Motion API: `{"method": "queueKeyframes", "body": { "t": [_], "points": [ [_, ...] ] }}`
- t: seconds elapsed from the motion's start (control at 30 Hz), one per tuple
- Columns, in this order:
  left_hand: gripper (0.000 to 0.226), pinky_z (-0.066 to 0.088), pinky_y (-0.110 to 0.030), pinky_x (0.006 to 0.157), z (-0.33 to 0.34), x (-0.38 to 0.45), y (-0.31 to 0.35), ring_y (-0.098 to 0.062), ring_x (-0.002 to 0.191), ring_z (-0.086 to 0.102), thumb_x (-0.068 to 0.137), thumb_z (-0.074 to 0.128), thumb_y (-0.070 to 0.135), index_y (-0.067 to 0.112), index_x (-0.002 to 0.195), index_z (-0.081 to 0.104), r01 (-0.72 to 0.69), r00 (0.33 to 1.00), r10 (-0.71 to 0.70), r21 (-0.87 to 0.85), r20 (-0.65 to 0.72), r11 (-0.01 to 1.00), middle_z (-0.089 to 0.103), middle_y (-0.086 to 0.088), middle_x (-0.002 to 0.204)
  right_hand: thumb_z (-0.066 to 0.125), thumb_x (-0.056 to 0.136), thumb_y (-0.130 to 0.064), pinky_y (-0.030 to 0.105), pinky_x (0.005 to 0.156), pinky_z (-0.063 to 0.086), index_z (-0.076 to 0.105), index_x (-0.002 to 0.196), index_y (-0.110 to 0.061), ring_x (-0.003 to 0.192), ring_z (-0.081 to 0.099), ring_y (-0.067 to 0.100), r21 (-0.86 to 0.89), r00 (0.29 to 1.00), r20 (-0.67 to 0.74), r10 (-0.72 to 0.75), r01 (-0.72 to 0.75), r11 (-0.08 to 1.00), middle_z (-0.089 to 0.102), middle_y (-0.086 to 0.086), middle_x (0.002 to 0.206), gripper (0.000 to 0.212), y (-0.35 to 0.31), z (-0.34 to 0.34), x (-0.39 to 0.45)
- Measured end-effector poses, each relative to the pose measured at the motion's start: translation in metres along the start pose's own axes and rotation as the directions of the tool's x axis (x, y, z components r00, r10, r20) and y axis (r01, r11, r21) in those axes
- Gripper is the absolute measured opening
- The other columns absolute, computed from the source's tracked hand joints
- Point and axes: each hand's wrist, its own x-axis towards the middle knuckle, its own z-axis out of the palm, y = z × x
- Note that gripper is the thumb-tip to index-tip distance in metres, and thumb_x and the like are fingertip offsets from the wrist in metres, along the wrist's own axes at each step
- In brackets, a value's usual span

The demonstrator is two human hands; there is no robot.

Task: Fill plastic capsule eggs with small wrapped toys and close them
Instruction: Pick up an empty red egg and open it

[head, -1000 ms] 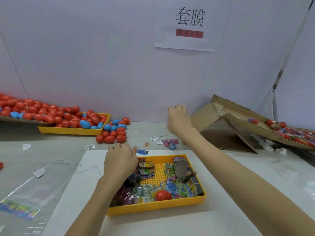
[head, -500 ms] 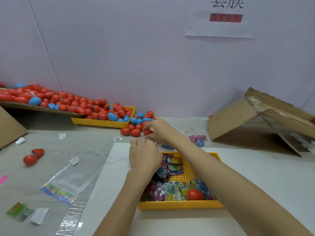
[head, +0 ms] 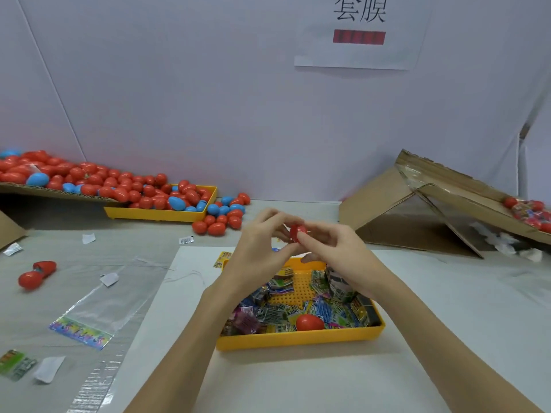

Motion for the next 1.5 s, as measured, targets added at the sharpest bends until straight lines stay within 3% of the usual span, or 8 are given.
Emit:
{"method": "queueKeyframes", "body": {
  "t": [0.27,0.43,0.57,0.77,1.0,1.13,1.3,1.5],
  "points": [
    [0.040,0.055,-0.029,0.094,0.010,-0.001,0.004,-0.016,0.106,0.064,0.095,0.070,0.002,0.005,0.134,0.064,-0.158,0.984,0.149,0.090,0.100,0.983,0.062,-0.004,0.120,0.072,0.096,-0.024,0.020,0.073,0.058,0.075,0.115,-0.012,0.083,0.076,0.014,0.047,0.966,-0.259,-0.003,0.016,0.999,0.079,0.002,0.093,0.022,0.005,0.005,-0.019],
    [0.049,0.054,-0.017,0.087,0.010,-0.004,0.009,-0.010,0.099,0.067,0.090,0.080,0.015,0.013,0.133,0.057,-0.033,0.996,0.035,-0.022,0.082,0.999,0.066,0.004,0.113,0.068,0.094,-0.048,0.017,0.060,0.053,0.078,0.095,-0.008,0.065,0.072,0.012,0.162,0.959,-0.266,0.099,-0.057,0.985,0.078,0.009,0.080,0.041,0.003,0.006,-0.019],
    [0.030,0.059,-0.032,0.085,0.009,-0.001,0.012,-0.014,0.094,0.070,0.097,0.071,0.012,0.011,0.125,0.060,0.106,0.993,-0.098,-0.156,0.060,0.982,0.071,0.003,0.106,0.051,0.103,-0.047,0.020,0.044,0.045,0.074,0.089,-0.006,0.049,0.060,0.012,0.073,0.969,-0.244,0.043,-0.026,0.997,0.074,0.013,0.074,0.049,0.003,0.003,-0.020],
    [0.027,0.058,-0.037,0.085,0.001,0.000,0.016,-0.022,0.085,0.068,0.105,0.056,0.014,0.017,0.131,0.065,0.312,0.950,-0.277,-0.363,0.147,0.878,0.072,-0.006,0.104,0.058,0.105,-0.023,0.029,0.064,0.061,0.074,0.112,-0.012,0.078,0.075,0.017,-0.051,0.976,-0.209,-0.052,0.042,0.998,0.078,0.000,0.089,0.021,0.004,0.005,-0.023],
    [0.024,0.056,-0.023,0.081,0.008,-0.003,0.015,-0.016,0.083,0.069,0.104,0.060,0.029,0.021,0.124,0.071,0.395,0.917,-0.321,-0.413,0.239,0.821,0.075,-0.013,0.098,0.073,0.094,-0.032,0.026,0.063,0.059,0.072,0.108,-0.018,0.072,0.073,0.014,-0.159,0.958,-0.272,-0.093,0.051,0.986,0.076,0.000,0.082,0.019,0.004,0.006,-0.026],
    [0.024,0.057,-0.030,0.078,0.009,-0.001,0.007,-0.016,0.077,0.068,0.104,0.059,0.030,0.017,0.122,0.069,0.447,0.892,-0.422,-0.444,0.161,0.777,0.074,-0.008,0.088,0.072,0.096,-0.018,0.027,0.070,0.061,0.066,0.129,-0.020,0.084,0.074,0.011,-0.138,0.994,-0.092,-0.056,0.043,0.989,0.077,-0.001,0.091,0.033,0.002,0.004,-0.029],
    [0.027,0.054,-0.028,0.058,0.002,0.001,0.001,-0.021,0.065,0.062,0.112,0.039,0.024,0.010,0.122,0.060,0.466,0.846,-0.529,-0.578,0.069,0.670,0.068,-0.010,0.079,0.080,0.086,-0.043,0.023,0.081,0.050,0.077,0.102,-0.033,0.097,0.057,0.002,-0.716,0.995,0.100,0.008,0.067,0.695,0.066,-0.019,0.097,0.019,-0.006,-0.012,-0.038],
    [0.033,0.052,-0.027,0.057,0.003,0.000,0.001,-0.016,0.062,0.061,0.113,0.037,0.027,0.011,0.119,0.065,0.516,0.835,-0.537,-0.517,0.125,0.683,0.068,-0.005,0.073,0.079,0.077,-0.061,0.029,0.089,0.045,0.076,0.108,-0.037,0.116,0.035,0.011,-0.886,0.953,0.181,0.242,0.051,0.461,0.055,-0.011,0.121,0.039,-0.010,-0.017,-0.045]
  ]
}}
